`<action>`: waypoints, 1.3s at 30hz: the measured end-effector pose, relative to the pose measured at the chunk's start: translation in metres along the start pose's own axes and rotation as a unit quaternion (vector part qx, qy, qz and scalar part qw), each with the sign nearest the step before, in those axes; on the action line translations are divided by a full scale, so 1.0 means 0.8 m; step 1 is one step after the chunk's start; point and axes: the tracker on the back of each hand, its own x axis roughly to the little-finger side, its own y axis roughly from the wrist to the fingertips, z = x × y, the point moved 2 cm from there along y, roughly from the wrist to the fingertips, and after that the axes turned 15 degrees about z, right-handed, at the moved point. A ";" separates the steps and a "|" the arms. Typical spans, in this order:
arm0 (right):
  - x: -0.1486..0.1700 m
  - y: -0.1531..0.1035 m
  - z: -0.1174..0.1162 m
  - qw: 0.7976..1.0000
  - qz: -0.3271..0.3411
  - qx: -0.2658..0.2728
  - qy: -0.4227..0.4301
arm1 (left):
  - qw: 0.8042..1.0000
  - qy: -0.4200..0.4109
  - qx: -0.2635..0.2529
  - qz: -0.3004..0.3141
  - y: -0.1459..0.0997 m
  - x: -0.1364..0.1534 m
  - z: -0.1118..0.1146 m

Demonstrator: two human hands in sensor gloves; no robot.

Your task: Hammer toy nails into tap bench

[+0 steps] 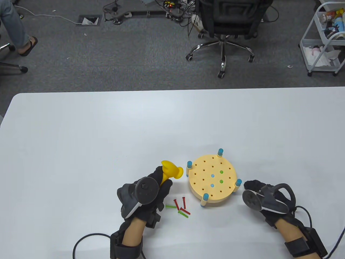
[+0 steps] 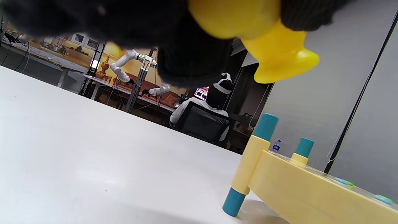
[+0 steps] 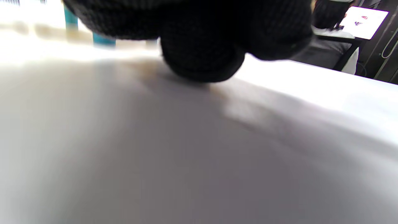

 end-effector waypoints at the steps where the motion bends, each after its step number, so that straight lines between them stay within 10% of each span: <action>1: 0.004 -0.005 0.008 0.997 -0.011 0.059 0.040 | 1.000 0.001 0.000 0.001 0.000 0.000 0.000; 14: -0.070 -0.009 0.091 0.952 0.086 0.205 0.211 | 1.000 0.001 0.014 0.004 0.002 -0.003 0.004; 39: -0.088 0.048 0.082 0.983 -0.038 0.139 0.117 | 0.999 0.014 0.026 0.030 0.005 -0.013 0.006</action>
